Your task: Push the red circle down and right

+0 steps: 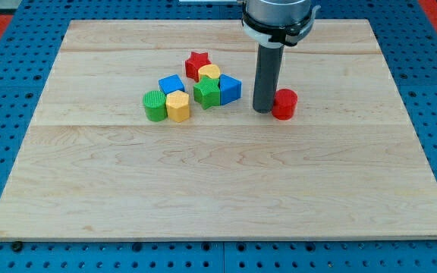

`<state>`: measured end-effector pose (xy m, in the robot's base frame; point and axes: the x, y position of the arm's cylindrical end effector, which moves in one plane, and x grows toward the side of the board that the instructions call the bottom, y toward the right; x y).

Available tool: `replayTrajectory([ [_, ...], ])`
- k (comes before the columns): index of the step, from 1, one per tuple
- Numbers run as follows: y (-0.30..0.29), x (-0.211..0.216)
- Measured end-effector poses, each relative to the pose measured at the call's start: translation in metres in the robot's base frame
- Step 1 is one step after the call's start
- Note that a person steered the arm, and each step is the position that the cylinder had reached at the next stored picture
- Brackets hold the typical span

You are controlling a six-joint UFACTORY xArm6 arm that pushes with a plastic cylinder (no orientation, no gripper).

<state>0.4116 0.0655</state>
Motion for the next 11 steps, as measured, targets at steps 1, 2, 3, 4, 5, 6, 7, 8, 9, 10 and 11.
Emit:
replayTrajectory([
  [1,0.0,-0.008],
  [2,0.0,-0.043],
  [3,0.0,-0.051],
  [4,0.011,-0.048],
  [5,0.022,-0.021],
  [6,0.037,0.01],
  [7,0.046,0.032],
  [8,0.046,0.033],
  [9,0.054,0.031],
  [10,0.075,0.004],
  [11,0.076,-0.041],
])
